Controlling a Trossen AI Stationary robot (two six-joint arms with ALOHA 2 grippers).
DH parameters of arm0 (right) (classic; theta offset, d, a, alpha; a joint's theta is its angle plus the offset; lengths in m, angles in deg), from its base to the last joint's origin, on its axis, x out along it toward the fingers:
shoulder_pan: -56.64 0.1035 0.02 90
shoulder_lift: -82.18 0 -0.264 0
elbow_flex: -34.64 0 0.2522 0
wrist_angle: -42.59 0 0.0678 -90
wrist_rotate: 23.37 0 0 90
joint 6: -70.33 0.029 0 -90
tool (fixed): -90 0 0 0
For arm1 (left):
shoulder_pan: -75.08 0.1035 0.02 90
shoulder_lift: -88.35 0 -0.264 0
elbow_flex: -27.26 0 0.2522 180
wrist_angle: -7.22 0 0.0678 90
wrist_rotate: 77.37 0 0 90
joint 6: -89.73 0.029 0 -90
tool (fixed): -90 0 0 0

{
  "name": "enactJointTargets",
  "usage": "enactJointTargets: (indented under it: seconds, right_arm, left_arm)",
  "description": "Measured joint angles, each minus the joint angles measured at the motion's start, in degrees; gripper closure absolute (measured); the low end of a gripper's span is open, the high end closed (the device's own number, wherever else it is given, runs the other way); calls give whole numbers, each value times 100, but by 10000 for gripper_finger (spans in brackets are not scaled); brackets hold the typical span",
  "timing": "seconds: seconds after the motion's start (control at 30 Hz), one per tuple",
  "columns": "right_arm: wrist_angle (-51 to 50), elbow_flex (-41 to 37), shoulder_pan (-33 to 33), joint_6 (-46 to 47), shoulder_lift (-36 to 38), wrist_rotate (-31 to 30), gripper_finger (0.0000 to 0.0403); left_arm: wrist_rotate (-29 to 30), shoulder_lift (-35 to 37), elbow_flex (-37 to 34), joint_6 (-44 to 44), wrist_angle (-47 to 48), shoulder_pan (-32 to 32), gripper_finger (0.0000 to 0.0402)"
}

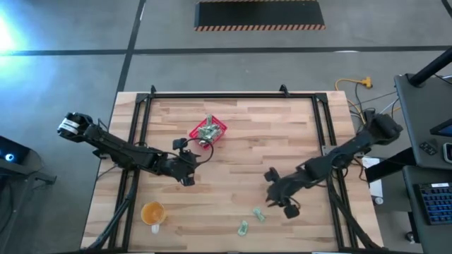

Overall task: Pick and place Stevia / Truvia into bins
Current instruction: Put the white stevia packet into the red bin

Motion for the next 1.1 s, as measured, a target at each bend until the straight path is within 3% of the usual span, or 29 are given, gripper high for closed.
enactJointTargets:
  seconds: [0.13,0.33,0.6,0.7,0.9,1.1]
  right_arm:
    - [1106,-750,274,269,191,-23,316]
    - [2711,-1486,505,461,33,-55,316]
    - [3061,-1431,669,460,-314,-445,316]
    - [3095,-1323,719,460,-480,-447,316]
    - [3074,-1202,801,460,-788,-441,316]
    - [3075,-1200,806,731,-993,-443,316]
  left_arm:
    - [-52,0,-2,-4,-38,-1,292]
    - [-1339,-268,-9,321,-974,-36,292]
    - [-3431,-1968,97,1810,-4108,-153,292]
    - [-3721,-2676,396,2120,-4700,-195,292]
    - [-4017,-3853,1375,2321,-4631,-227,292]
    - [-4190,-4327,2403,2413,-3120,-259,292]
